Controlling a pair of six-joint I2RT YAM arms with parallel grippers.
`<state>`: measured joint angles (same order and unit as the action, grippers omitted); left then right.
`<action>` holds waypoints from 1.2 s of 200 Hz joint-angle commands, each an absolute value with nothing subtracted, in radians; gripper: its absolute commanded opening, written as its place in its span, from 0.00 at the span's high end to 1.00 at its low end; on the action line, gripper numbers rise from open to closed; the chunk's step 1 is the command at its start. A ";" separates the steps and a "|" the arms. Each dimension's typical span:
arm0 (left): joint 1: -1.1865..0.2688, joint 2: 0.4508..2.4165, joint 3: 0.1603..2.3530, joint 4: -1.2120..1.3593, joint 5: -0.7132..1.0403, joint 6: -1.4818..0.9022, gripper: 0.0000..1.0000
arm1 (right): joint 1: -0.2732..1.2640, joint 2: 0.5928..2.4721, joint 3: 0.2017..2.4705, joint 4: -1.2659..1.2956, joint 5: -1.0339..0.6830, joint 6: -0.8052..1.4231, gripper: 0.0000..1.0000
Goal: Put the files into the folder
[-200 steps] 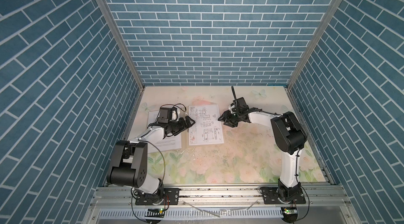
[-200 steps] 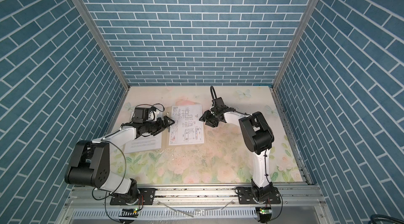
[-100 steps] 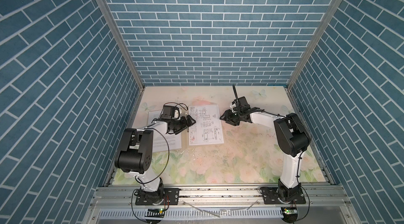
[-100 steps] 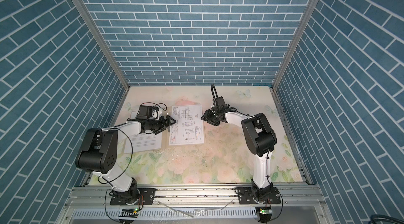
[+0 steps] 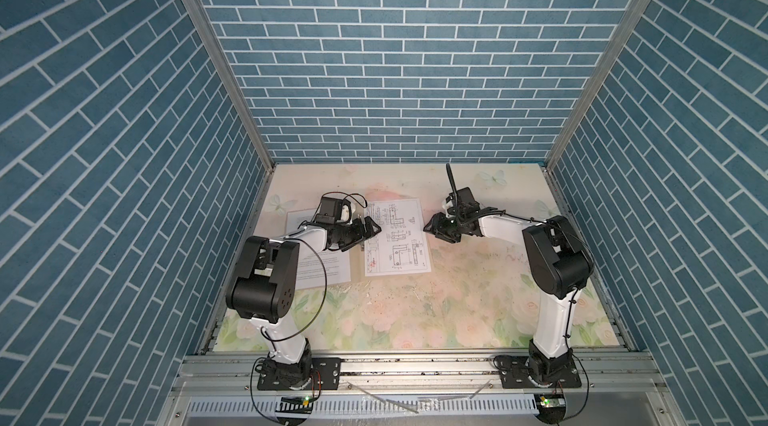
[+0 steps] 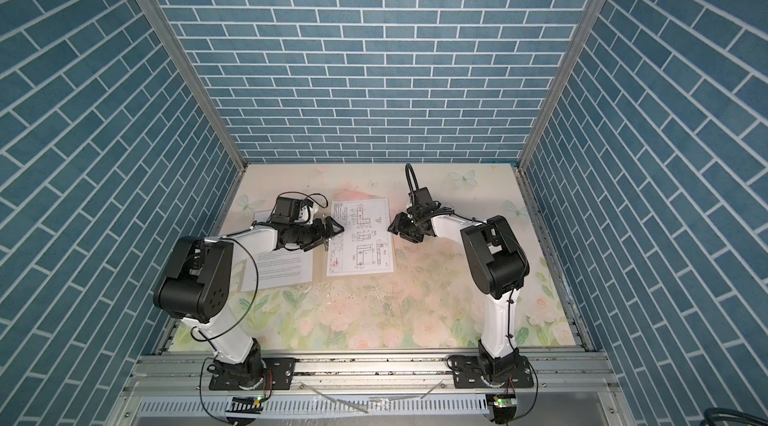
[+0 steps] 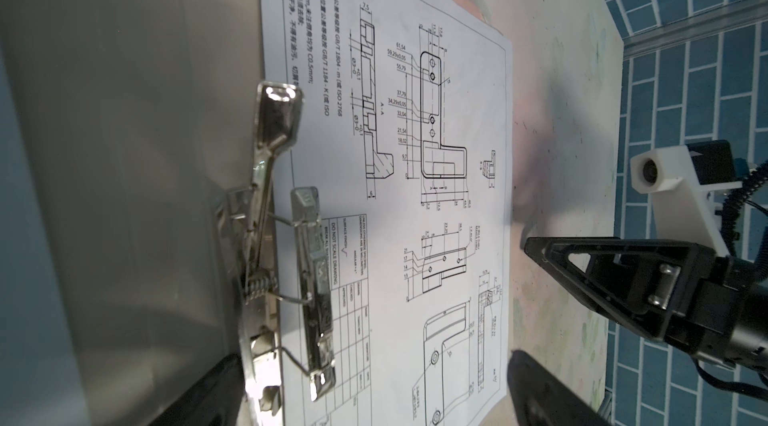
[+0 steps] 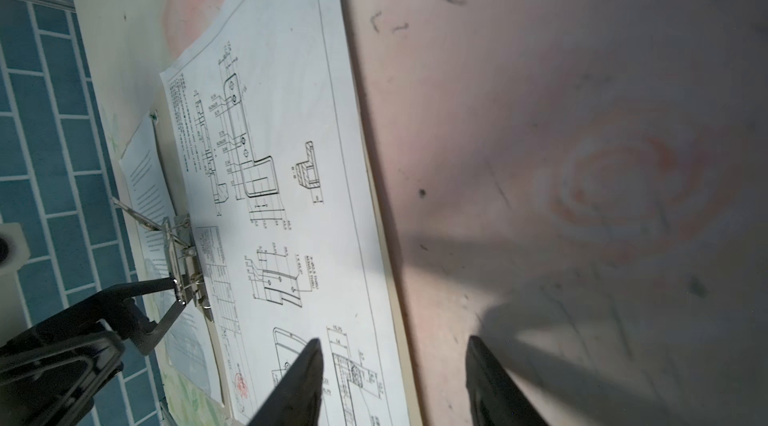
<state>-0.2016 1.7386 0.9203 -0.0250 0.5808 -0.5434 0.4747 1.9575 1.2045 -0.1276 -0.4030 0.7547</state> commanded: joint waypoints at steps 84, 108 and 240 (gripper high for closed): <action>-0.381 1.760 0.909 0.082 0.557 -0.658 0.00 | 0.383 1.784 0.990 -0.121 -0.358 0.677 0.43; -0.417 1.739 0.882 0.119 0.520 -0.716 0.00 | 0.361 1.749 0.946 -0.114 -0.347 0.672 0.41; -0.363 1.652 0.933 0.000 0.443 -0.618 0.00 | 0.336 1.615 0.824 -0.054 -0.275 0.700 0.41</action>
<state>-0.3962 1.6482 0.8993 0.0521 0.4587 -0.6731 0.3393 1.6367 0.8497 -0.0673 -0.3008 0.7067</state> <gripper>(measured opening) 0.996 0.593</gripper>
